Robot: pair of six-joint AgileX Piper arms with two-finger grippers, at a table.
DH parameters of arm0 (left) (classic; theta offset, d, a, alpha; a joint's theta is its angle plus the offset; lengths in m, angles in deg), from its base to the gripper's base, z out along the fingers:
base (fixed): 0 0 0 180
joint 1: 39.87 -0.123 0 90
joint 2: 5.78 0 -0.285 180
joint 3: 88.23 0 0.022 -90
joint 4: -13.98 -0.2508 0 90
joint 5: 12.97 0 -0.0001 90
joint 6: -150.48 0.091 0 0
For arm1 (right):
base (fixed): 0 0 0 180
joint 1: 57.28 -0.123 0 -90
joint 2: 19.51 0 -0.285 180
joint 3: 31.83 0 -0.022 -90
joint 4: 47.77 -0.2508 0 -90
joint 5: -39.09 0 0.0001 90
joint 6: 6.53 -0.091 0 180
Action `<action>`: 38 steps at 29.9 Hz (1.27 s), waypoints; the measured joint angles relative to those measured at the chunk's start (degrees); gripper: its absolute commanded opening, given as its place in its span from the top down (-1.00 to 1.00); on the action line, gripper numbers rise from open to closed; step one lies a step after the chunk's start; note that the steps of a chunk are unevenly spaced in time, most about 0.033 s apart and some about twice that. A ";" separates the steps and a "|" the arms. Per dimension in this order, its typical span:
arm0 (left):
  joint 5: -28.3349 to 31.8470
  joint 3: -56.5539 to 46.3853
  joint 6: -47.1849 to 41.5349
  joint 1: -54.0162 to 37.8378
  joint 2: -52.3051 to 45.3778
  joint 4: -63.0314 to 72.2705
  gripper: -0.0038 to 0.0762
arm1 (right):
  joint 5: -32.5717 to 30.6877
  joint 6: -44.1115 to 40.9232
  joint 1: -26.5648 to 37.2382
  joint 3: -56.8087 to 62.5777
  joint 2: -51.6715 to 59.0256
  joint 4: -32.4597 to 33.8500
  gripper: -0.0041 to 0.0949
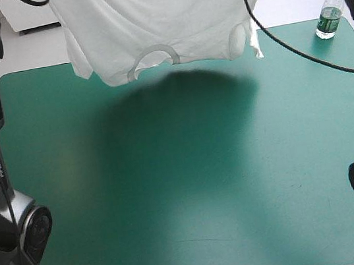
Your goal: Fold the cloth
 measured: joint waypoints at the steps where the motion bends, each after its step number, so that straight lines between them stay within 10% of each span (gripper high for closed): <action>1: -3.79 0.00 0.00 -0.05 0.67 0.00 0.96 | -3.89 0.00 0.04 0.21 -0.81 -0.81 0.91; 7: -33.82 -0.90 -0.48 -0.16 6.71 -0.08 0.96 | -25.20 0.00 0.06 3.71 -5.79 -6.04 0.91; 11: -44.87 -1.11 -1.79 -0.16 7.60 0.93 0.96 | -27.27 -0.52 0.11 7.02 -6.17 -6.99 0.91; 17: -44.82 -10.35 -3.28 0.54 3.11 2.11 0.96 | -27.27 -1.04 0.11 22.73 0.69 -9.30 0.91; 27: -35.00 -71.32 -7.95 1.60 -21.90 2.69 0.96 | -23.98 -1.71 0.11 70.93 17.32 -9.74 0.92; 38: -33.03 -104.97 -7.79 1.71 -32.76 7.91 0.96 | -19.21 -1.10 0.11 101.12 24.86 -12.20 0.92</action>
